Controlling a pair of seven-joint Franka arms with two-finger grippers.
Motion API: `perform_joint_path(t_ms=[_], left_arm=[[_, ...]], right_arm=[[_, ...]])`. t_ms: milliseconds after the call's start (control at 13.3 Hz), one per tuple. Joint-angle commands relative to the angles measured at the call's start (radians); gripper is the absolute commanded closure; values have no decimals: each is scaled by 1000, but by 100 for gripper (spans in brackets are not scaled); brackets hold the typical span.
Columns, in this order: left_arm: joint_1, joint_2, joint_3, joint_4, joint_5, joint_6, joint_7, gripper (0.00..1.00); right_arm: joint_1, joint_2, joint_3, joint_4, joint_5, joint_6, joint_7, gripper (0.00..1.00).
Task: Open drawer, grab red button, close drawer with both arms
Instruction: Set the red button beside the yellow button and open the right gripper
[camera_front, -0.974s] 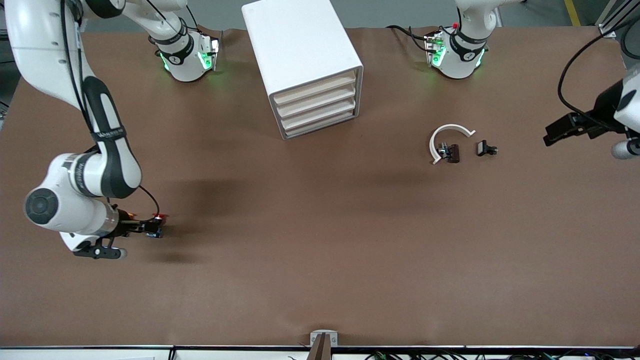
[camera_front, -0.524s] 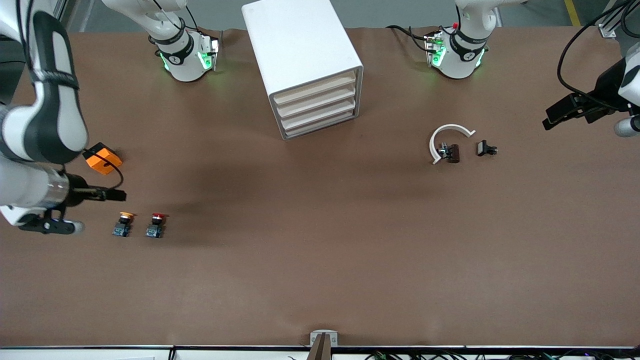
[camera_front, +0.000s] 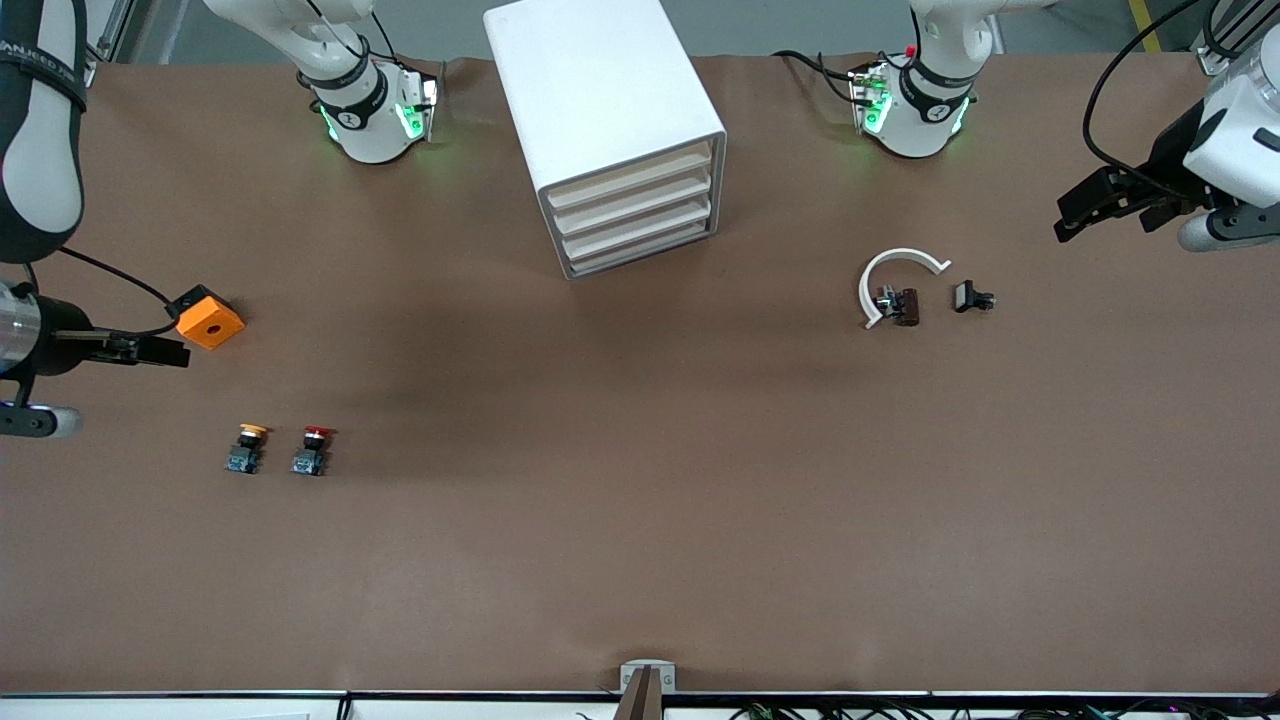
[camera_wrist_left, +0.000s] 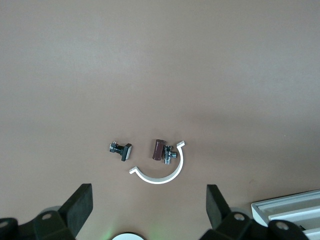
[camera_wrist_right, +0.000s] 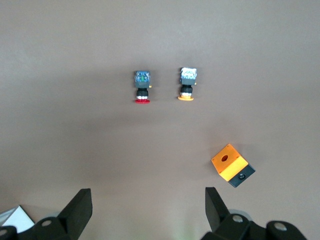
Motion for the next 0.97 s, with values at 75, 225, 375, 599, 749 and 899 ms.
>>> perform_joint_path(t_ms=[75,225,375,599,749,899], left_arm=[[7,-44,-22,-39,-15,17,3,0],[7,-52,-24,-43,-15,17,3,0],[7,-58,-24,-43,-15,17,3,0],[7,-67,-24,-46,-14,12,3,0],[6,-67,-26,-49,-14,12,2,0],[9,-66,-42,-47,-15,17,-4,0]], right_arm=[[-9,10,10,114,-18,-105,-3,0],[-12,6,10,139,-13,-123,-4,0],[-18,-29,10,138,-7,-161,3,0],[-46,-107,14,121,37,-192,3,0],[-50,-186,14,49,47,-191,-1,0],[-50,-245,14,-3,45,-192,-4,0]])
